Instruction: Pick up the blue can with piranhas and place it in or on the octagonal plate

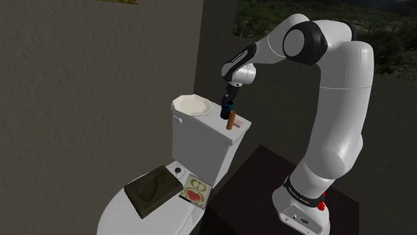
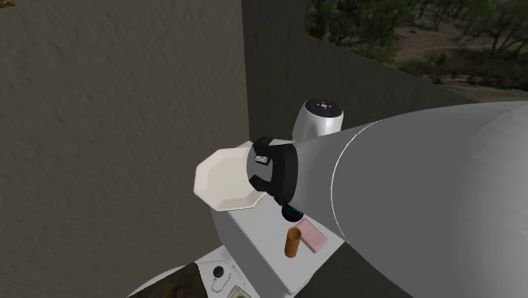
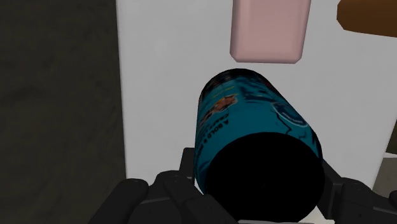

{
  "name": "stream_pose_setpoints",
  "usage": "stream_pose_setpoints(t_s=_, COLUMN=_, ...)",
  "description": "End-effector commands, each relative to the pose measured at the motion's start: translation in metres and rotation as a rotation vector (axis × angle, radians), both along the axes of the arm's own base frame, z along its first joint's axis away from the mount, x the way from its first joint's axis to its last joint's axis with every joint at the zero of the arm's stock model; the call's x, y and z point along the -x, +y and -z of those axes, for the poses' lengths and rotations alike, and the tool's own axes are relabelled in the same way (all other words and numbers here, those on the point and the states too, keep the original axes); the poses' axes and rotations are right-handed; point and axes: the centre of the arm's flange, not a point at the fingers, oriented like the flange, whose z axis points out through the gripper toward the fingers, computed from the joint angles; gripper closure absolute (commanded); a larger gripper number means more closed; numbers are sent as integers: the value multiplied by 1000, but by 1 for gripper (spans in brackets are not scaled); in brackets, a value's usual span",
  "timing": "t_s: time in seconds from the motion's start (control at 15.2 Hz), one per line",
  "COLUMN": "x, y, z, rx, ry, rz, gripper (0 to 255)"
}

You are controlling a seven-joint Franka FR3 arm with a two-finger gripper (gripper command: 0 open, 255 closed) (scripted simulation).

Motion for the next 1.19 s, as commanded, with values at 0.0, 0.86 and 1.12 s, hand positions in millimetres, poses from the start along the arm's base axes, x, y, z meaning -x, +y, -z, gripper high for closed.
stream_pose_setpoints(t_s=0.0, x=0, y=0, z=0, rx=0, ry=1, rz=0, gripper=255)
stream_pose_setpoints(t_s=0.86, x=0, y=0, z=-26, rx=0, ry=1, rz=0, gripper=255)
stream_pose_setpoints(t_s=1.12, x=0, y=0, z=-47, rx=0, ry=1, rz=0, gripper=255)
